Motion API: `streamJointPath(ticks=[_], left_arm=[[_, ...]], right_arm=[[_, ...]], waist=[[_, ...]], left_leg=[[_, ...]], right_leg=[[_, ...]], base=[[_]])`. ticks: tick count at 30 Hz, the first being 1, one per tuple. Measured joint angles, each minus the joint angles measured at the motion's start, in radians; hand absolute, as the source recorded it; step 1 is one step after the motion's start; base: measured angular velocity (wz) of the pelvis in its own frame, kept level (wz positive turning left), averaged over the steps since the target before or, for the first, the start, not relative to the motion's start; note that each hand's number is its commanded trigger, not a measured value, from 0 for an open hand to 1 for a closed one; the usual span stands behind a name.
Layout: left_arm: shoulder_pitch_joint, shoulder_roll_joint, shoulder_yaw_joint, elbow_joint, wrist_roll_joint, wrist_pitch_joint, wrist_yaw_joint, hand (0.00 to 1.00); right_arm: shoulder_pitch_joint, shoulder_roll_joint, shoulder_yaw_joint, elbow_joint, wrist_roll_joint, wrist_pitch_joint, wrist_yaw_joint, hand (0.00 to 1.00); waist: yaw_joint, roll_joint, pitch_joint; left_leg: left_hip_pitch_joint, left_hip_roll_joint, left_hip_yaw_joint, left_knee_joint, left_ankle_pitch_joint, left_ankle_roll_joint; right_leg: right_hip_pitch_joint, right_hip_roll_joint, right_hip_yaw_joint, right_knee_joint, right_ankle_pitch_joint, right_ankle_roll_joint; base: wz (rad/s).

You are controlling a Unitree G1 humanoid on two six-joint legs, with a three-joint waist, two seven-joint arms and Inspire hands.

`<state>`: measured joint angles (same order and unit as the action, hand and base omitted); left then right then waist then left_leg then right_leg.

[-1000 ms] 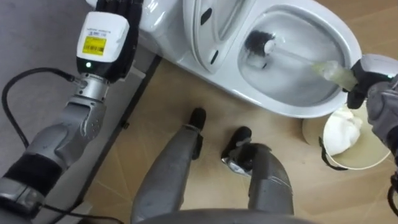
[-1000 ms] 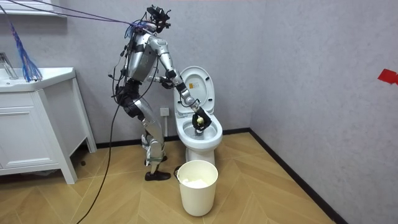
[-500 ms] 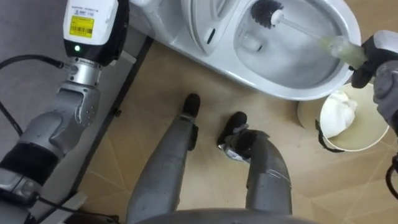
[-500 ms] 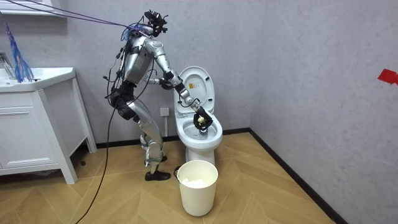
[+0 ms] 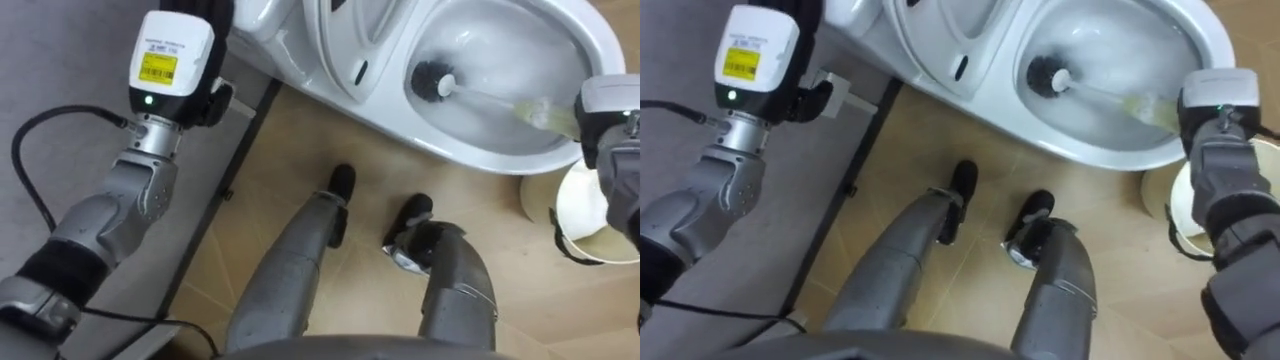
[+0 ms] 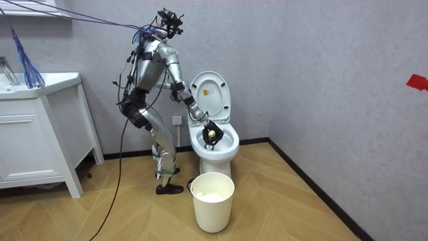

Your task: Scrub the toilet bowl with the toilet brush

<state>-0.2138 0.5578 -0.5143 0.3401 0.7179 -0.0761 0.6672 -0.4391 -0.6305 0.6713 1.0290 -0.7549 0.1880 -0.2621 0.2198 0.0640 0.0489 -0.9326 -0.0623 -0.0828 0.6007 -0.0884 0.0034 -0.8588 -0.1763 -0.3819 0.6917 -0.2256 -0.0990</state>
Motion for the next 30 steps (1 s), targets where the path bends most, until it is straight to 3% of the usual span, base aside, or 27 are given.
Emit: streamJointPath(ticks=[5,8,11,15,19,23,27,30], left_arm=[[0.026,0.001,0.000,-0.006,-0.061,-0.002,0.031,0.00],[0.026,0.001,0.000,-0.005,-0.060,0.002,0.048,0.00],[0.016,0.003,0.000,-0.009,-0.059,0.004,0.049,0.00],[0.007,0.022,0.003,-0.050,-0.058,0.013,0.057,0.00],[0.006,0.022,0.014,-0.068,-0.022,0.034,0.092,0.00],[0.008,0.018,0.020,-0.079,-0.001,0.047,0.097,0.00],[0.007,0.004,0.018,-0.076,0.025,0.062,0.080,0.00],[0.009,-0.020,0.017,-0.043,0.042,0.067,0.067,0.00]], right_arm=[[0.030,-0.005,-0.024,-0.060,0.008,0.012,-0.004,1.00],[-0.011,-0.005,-0.006,-0.030,0.018,0.009,0.002,1.00],[-0.085,-0.011,0.014,0.060,0.061,-0.014,-0.009,1.00],[-0.162,-0.021,0.013,0.154,0.126,-0.060,-0.016,1.00],[-0.193,-0.028,0.012,0.192,0.146,-0.086,-0.043,1.00],[-0.188,-0.026,0.011,0.193,0.156,-0.104,-0.046,1.00],[-0.158,-0.017,0.013,0.161,0.106,-0.098,-0.043,1.00],[-0.117,0.045,0.010,0.154,0.074,-0.041,-0.043,1.00]], waist=[[0.002,0.004,-0.0021],[0.007,0.004,-0.0020],[0.010,0.002,-0.0004],[0.000,-0.034,0.0144],[-0.008,-0.056,0.0224],[-0.017,-0.069,0.0202],[-0.018,-0.068,0.0191],[-0.010,-0.048,0.0122]], left_leg=[[-0.012,0.020,-0.004,0.018,-0.015,-0.014],[-0.023,0.024,-0.001,0.026,-0.018,-0.018],[-0.041,0.013,0.001,0.031,-0.018,-0.018],[-0.074,-0.009,0.016,0.044,-0.014,-0.014],[-0.114,-0.018,0.017,0.096,-0.021,-0.014],[-0.122,-0.019,0.018,0.111,-0.027,-0.009],[-0.112,-0.022,0.023,0.117,-0.033,0.002],[-0.087,-0.016,0.009,0.125,-0.048,-0.003]], right_leg=[[-0.002,0.021,-0.002,-0.005,-0.004,-0.013],[-0.014,0.020,-0.003,0.008,-0.008,-0.026],[-0.042,0.002,-0.001,0.042,-0.018,-0.035],[-0.107,-0.039,0.021,0.120,-0.049,-0.039],[-0.141,-0.051,0.021,0.162,-0.065,-0.044],[-0.145,-0.050,0.026,0.169,-0.068,-0.037],[-0.131,-0.050,0.031,0.169,-0.062,-0.026],[-0.091,-0.030,0.025,0.146,-0.061,-0.011]], base=[[-0.07],[0.02],[0.14],[0.16],[0.04],[0.00],[-0.06],[-0.06]])
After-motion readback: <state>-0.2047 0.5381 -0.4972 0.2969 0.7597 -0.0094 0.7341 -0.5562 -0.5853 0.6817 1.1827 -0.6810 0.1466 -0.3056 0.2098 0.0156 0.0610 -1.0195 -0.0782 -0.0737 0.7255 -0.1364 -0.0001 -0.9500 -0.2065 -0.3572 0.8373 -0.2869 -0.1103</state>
